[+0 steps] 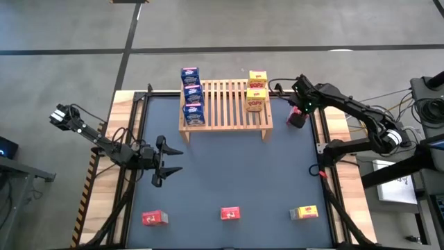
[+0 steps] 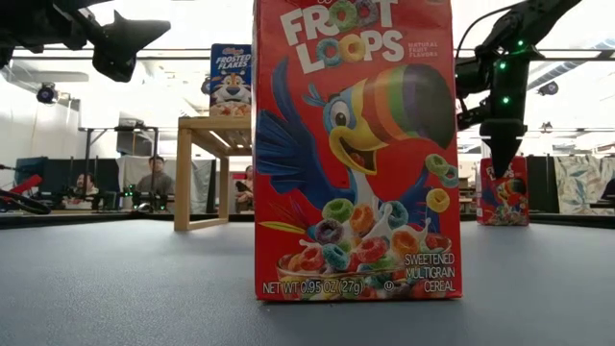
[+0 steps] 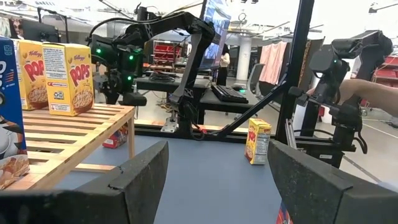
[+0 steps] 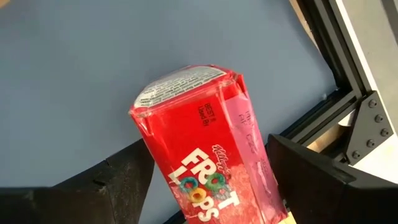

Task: Stack cereal on shelf
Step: Put the top red cereal box on the shelf

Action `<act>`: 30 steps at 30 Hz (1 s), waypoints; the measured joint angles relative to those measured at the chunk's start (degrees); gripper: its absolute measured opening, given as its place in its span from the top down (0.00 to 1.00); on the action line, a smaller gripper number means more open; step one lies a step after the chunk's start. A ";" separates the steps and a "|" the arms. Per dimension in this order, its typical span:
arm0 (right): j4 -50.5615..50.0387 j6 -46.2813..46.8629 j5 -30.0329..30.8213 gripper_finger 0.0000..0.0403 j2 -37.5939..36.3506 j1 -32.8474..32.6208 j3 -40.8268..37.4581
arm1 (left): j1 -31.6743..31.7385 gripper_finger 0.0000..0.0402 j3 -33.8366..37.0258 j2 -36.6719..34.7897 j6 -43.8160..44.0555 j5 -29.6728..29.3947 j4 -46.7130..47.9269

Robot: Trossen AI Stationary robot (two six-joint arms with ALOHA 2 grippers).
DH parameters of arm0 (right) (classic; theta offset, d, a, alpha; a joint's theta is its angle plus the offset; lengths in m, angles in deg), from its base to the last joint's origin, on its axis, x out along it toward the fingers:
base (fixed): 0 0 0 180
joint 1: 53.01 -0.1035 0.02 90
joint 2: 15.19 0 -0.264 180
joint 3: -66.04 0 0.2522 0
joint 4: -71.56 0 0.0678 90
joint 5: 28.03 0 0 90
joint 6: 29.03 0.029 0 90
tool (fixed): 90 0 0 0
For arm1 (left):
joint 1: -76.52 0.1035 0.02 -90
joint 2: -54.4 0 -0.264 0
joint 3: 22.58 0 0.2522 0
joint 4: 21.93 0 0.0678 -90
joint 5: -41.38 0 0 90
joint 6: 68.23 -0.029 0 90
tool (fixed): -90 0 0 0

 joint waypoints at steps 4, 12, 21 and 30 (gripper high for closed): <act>0.30 0.04 0.00 0.31 0.00 0.00 -0.33 | 0.01 0.36 0.00 0.00 -0.01 0.00 0.00; 0.34 0.59 0.00 0.42 -0.09 0.00 -0.38 | 0.02 0.36 0.00 0.00 -0.02 -0.02 0.00; 0.47 1.50 0.00 0.46 -0.09 -0.07 -0.38 | 0.00 0.36 0.00 0.00 0.02 -0.04 -0.07; 0.47 2.05 0.00 0.46 -0.13 -0.07 -0.38 | 0.02 0.36 0.00 0.00 0.68 -0.02 -0.24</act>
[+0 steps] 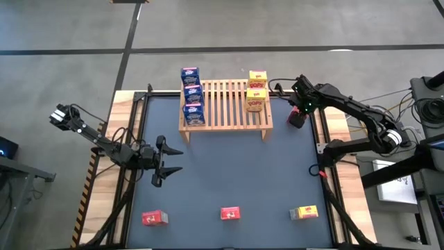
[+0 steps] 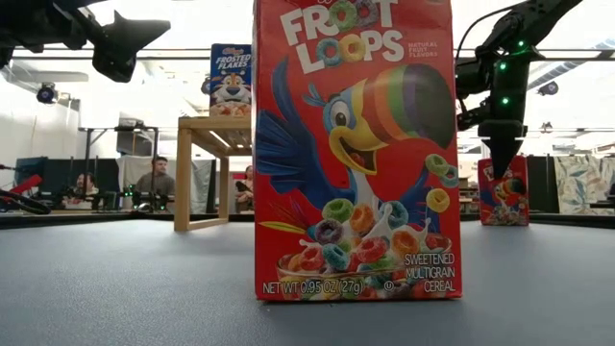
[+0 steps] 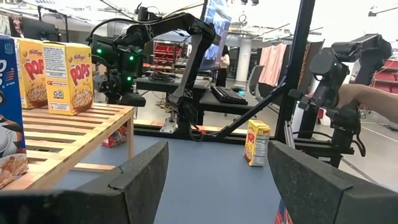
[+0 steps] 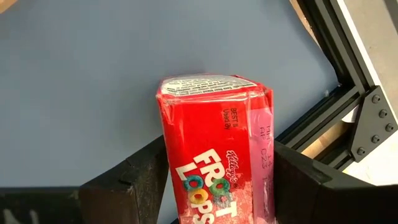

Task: Stack cereal on shelf
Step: Put the top red cereal box on the shelf

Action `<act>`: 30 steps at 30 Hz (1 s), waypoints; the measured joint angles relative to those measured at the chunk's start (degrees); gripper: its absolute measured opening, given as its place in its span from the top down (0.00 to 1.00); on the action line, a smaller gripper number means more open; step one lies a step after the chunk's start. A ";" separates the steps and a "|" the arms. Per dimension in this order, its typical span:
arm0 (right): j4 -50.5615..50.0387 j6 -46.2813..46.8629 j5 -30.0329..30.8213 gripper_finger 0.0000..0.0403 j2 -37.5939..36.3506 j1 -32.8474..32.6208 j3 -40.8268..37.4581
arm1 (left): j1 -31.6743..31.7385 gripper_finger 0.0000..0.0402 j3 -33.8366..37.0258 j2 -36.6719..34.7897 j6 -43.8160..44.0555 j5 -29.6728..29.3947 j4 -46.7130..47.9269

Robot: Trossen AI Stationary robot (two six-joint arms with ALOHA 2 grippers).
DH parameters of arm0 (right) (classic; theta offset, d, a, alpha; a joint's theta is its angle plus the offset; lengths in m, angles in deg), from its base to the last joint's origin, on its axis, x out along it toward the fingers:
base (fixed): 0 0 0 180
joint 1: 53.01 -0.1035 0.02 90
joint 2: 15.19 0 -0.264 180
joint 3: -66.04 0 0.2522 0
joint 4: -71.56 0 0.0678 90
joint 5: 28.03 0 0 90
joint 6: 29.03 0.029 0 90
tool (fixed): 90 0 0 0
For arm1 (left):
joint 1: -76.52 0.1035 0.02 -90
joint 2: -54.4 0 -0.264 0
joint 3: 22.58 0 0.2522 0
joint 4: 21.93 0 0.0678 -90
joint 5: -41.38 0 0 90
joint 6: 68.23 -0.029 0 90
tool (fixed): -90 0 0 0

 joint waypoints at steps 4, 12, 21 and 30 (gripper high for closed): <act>-0.02 0.45 0.00 0.46 0.00 0.00 -0.01 | -0.02 0.36 0.00 0.00 0.04 0.00 0.12; -0.20 0.63 0.00 0.46 0.00 0.00 0.04 | -0.02 0.36 0.00 0.00 -0.35 0.00 0.24; -3.03 2.60 -0.01 0.46 -1.21 0.00 2.95 | -0.01 0.36 0.00 0.00 -0.48 0.00 0.26; -4.48 3.02 -1.60 0.46 -2.49 0.00 3.23 | -0.01 0.36 0.00 0.00 -0.49 0.00 0.27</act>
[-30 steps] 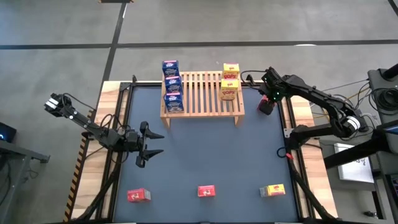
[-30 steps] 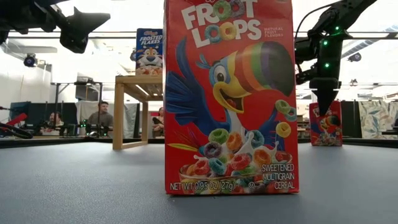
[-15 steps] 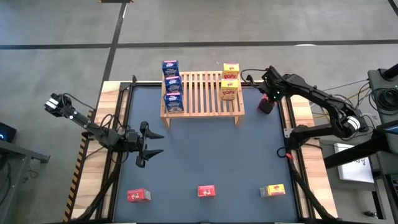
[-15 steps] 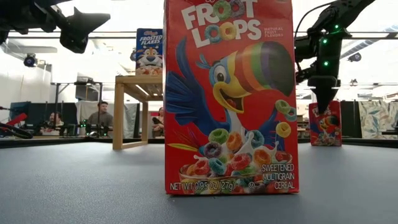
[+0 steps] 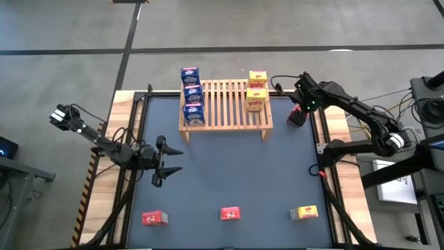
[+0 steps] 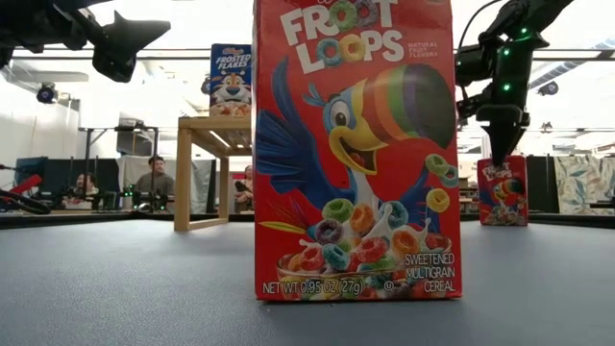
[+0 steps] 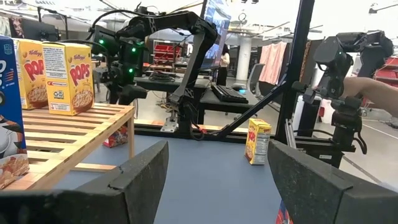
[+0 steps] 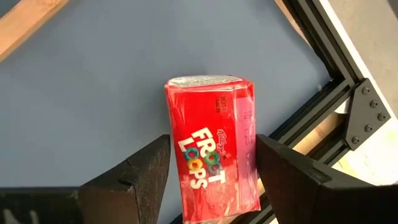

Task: Stack cereal on shelf
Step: Put the top red cereal box on the shelf

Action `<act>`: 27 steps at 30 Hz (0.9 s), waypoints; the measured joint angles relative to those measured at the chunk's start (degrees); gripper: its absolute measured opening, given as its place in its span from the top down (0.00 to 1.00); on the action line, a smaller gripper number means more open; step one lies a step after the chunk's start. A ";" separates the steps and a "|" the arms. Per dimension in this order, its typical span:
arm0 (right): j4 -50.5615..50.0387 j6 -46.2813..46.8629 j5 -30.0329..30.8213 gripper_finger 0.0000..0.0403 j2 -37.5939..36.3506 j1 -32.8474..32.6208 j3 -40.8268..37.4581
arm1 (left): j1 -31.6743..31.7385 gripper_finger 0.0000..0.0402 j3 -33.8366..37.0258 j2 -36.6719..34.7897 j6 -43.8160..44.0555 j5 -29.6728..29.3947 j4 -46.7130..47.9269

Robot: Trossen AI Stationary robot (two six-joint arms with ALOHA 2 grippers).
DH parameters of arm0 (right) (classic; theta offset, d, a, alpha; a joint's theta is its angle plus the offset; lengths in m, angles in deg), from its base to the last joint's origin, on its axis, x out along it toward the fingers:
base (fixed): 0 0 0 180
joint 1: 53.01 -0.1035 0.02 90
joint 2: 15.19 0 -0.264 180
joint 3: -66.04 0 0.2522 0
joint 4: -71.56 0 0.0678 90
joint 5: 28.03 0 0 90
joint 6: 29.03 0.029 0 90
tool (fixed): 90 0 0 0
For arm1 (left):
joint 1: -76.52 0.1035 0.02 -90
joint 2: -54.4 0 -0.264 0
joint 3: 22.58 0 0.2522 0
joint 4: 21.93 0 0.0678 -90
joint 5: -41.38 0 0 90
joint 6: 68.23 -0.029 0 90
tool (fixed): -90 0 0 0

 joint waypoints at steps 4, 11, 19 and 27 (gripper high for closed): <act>-0.02 0.00 -0.08 0.46 -0.15 0.00 0.00 | -0.01 0.36 0.00 0.00 0.01 0.00 -0.01; -0.02 0.00 -0.08 0.46 -0.15 0.00 0.00 | 0.01 0.36 0.00 0.00 0.01 0.00 -0.01; -0.04 0.00 -0.70 0.46 -0.15 0.00 0.00 | 0.00 0.36 0.00 0.00 0.00 0.00 -0.01; -0.13 0.00 -1.13 0.46 -0.15 0.00 0.02 | 0.01 0.36 0.00 0.00 -0.01 0.00 -0.01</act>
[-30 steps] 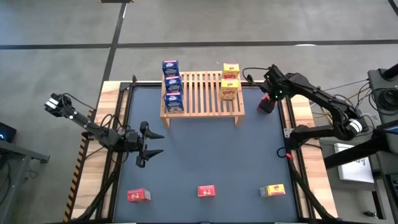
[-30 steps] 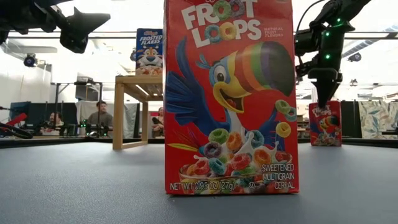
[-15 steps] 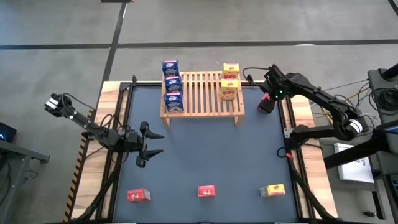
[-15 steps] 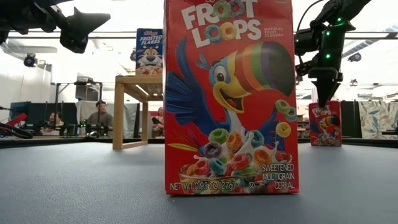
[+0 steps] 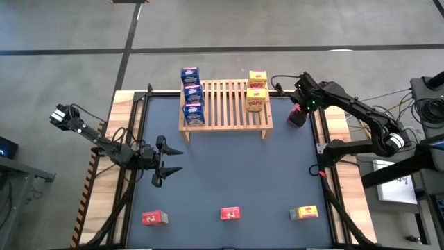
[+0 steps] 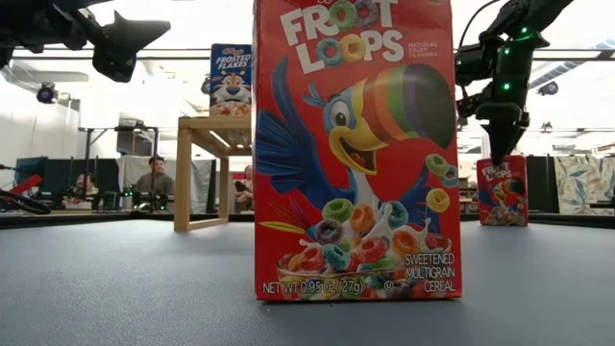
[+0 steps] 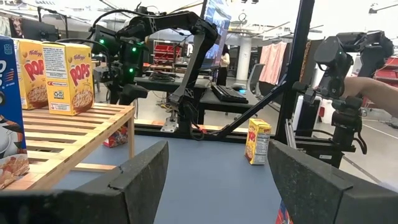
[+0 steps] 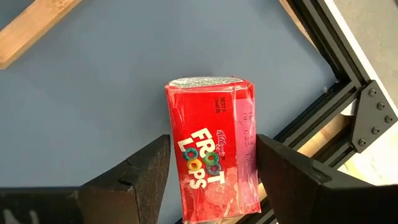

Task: Stack cereal on shelf
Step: Put the top red cereal box on the shelf

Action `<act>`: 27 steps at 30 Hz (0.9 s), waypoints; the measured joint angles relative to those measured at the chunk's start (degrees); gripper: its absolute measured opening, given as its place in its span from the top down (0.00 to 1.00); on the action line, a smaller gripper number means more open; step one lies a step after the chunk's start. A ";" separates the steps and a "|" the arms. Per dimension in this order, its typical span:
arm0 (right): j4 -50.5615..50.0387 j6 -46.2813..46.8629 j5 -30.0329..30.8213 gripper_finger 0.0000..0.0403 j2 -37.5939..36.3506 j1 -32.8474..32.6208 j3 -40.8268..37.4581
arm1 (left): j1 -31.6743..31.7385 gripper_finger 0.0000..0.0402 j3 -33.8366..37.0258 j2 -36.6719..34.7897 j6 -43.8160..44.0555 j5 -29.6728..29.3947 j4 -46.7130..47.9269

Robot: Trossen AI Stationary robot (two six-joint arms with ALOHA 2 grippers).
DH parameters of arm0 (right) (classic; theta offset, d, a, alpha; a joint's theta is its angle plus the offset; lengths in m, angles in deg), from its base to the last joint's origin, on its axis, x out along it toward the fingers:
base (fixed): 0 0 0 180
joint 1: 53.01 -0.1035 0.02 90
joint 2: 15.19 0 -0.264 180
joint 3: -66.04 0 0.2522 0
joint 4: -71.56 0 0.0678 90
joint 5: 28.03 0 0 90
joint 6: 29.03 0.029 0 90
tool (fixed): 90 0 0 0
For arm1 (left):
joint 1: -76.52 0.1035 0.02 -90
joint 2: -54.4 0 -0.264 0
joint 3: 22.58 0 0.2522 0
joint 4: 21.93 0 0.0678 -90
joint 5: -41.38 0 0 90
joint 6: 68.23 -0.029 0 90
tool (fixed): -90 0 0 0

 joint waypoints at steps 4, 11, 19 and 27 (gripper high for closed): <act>-0.01 0.00 0.00 0.46 0.00 0.00 0.00 | 0.00 0.36 0.00 0.00 0.00 0.00 0.00; -0.24 0.00 0.00 0.46 0.00 0.00 0.00 | 0.00 0.36 0.00 0.00 0.00 0.00 0.00; -1.05 -0.26 0.01 0.46 0.00 0.00 0.03 | -0.02 0.36 0.00 0.24 -0.44 -0.02 0.00; -5.36 1.31 -0.91 0.46 -0.10 -0.01 3.48 | 0.00 0.36 0.02 1.04 -0.11 -0.07 -0.55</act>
